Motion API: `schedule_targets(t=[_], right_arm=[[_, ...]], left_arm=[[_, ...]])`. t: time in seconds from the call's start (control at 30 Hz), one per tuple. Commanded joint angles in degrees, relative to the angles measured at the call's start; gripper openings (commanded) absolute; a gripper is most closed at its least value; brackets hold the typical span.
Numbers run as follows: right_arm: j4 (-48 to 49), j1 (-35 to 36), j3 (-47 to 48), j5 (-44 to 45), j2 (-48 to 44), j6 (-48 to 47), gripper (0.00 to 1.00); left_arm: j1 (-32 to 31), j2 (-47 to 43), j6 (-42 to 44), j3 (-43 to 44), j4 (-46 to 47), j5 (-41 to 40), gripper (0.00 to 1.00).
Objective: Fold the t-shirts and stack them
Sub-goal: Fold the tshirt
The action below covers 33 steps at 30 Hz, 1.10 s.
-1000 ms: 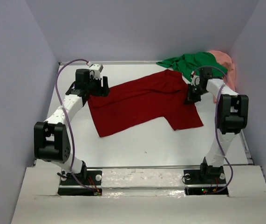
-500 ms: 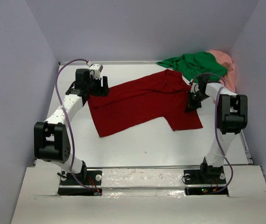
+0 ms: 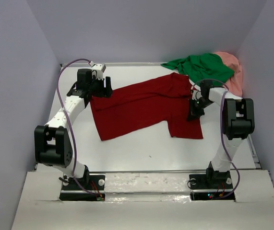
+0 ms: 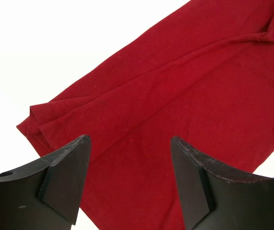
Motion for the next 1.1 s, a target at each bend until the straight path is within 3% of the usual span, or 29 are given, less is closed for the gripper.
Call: schedule_targets(t=[0.0, 0.4, 0.57, 1.07], right_arm=[[-7.8, 3.1, -3.5, 0.3, 3.5, -3.2, 0.00], [-12.2, 17.0, -6.8, -4.3, 4.6, -5.0, 0.00], [-12.1, 19.2, -6.3, -3.4, 5.6, -5.1, 0.00], [-9.0, 18.6, -4.6, 23.5, -3.6, -8.5, 0.00]], left_arm=[[-0.2, -2.5, 0.7, 3.0, -0.4, 1.4, 0.77], [-0.3, -1.8, 3.4, 5.6, -5.5, 4.1, 0.77], [-0.4, -2.6, 4.7, 5.2, -7.2, 4.5, 0.77], [-0.5, -3.4, 7.5, 7.7, -11.5, 6.3, 0.78]])
